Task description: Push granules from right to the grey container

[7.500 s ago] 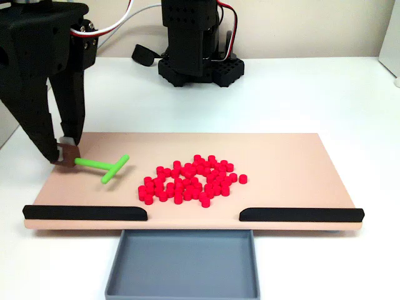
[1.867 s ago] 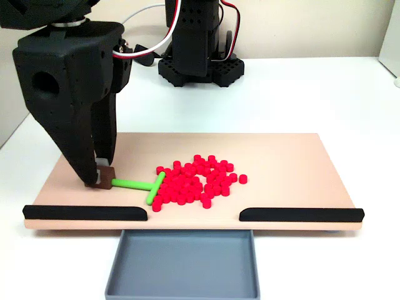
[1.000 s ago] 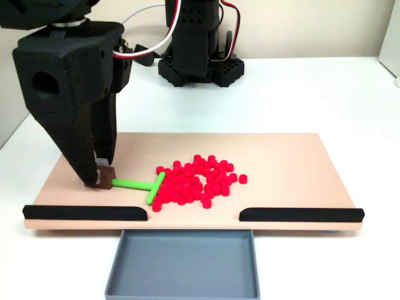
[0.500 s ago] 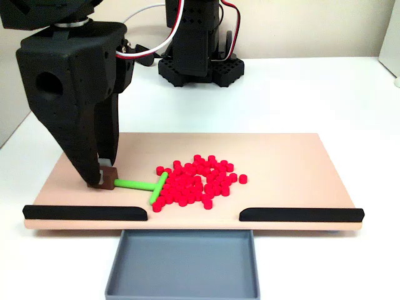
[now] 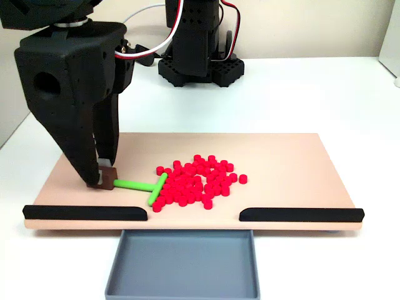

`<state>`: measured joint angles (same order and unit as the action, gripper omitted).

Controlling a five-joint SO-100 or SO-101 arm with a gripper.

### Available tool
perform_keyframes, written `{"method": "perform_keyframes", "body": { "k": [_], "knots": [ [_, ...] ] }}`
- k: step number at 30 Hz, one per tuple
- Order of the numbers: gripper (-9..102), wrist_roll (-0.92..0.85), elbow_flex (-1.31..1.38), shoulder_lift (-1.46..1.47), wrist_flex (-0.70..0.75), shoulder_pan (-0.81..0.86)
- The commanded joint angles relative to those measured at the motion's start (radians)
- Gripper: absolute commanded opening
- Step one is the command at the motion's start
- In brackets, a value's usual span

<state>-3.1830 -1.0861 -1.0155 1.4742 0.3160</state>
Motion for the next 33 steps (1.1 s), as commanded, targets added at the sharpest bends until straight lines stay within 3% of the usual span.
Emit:
{"method": "perform_keyframes", "body": {
  "k": [1, 33],
  "knots": [
    [0, 0.029, 0.026, -0.011, -0.006, 0.012],
    [0, 0.121, 0.026, -0.006, -0.006, -0.026]
  ]
}}
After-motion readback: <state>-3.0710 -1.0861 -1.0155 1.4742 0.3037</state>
